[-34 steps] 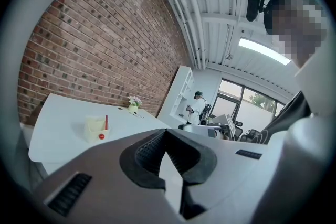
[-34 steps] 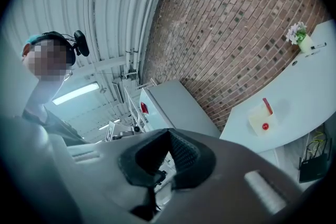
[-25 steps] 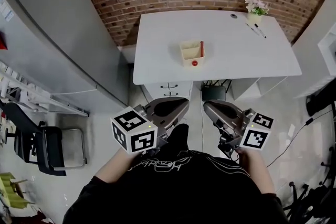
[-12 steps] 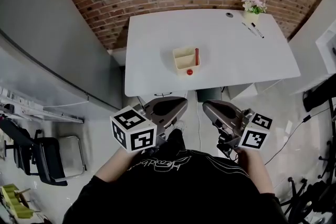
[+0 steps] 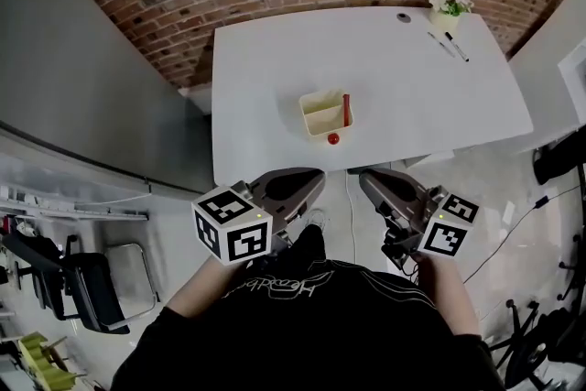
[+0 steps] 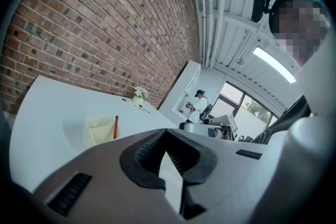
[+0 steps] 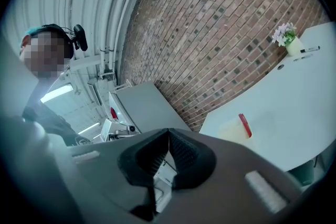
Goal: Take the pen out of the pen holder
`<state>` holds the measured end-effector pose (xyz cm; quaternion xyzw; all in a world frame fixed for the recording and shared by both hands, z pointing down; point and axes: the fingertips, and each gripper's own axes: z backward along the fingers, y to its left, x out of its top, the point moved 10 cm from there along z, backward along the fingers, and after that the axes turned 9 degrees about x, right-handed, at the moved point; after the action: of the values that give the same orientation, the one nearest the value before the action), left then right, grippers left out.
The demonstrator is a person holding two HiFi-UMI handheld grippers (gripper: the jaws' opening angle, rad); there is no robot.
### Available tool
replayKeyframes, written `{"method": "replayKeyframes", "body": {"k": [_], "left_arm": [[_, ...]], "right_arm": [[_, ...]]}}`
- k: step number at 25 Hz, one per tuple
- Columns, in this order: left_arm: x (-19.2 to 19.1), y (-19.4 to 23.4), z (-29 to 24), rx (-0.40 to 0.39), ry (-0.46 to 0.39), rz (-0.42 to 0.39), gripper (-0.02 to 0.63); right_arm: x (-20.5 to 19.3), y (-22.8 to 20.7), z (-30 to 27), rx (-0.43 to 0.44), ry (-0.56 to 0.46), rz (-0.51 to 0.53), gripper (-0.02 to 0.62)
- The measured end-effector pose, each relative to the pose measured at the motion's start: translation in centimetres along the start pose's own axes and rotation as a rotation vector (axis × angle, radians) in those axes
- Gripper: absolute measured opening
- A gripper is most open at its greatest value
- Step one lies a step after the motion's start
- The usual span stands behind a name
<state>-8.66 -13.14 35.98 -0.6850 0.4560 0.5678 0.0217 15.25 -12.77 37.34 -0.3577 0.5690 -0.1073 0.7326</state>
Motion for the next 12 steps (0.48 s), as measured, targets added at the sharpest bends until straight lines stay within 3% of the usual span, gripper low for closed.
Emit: {"method": "replayKeyframes", "body": {"k": [6, 8, 12], "left_arm": [[1.1, 2.9, -2.0, -0.012, 0.036, 0.021, 0.005], [1.3, 3.8, -2.7, -0.021, 0.051, 0.029, 0.005], [1.6, 5.5, -4.1, -0.035, 0.077, 0.046, 0.005]], "right_arm": [[0.9, -2.8, -1.4, -0.046, 0.013, -0.004, 0.008], [1.3, -3.6, -1.8, -0.056, 0.020, -0.006, 0.051], [1.9, -5.3, -2.5, -0.086, 0.038, 0.005, 0.052]]}}
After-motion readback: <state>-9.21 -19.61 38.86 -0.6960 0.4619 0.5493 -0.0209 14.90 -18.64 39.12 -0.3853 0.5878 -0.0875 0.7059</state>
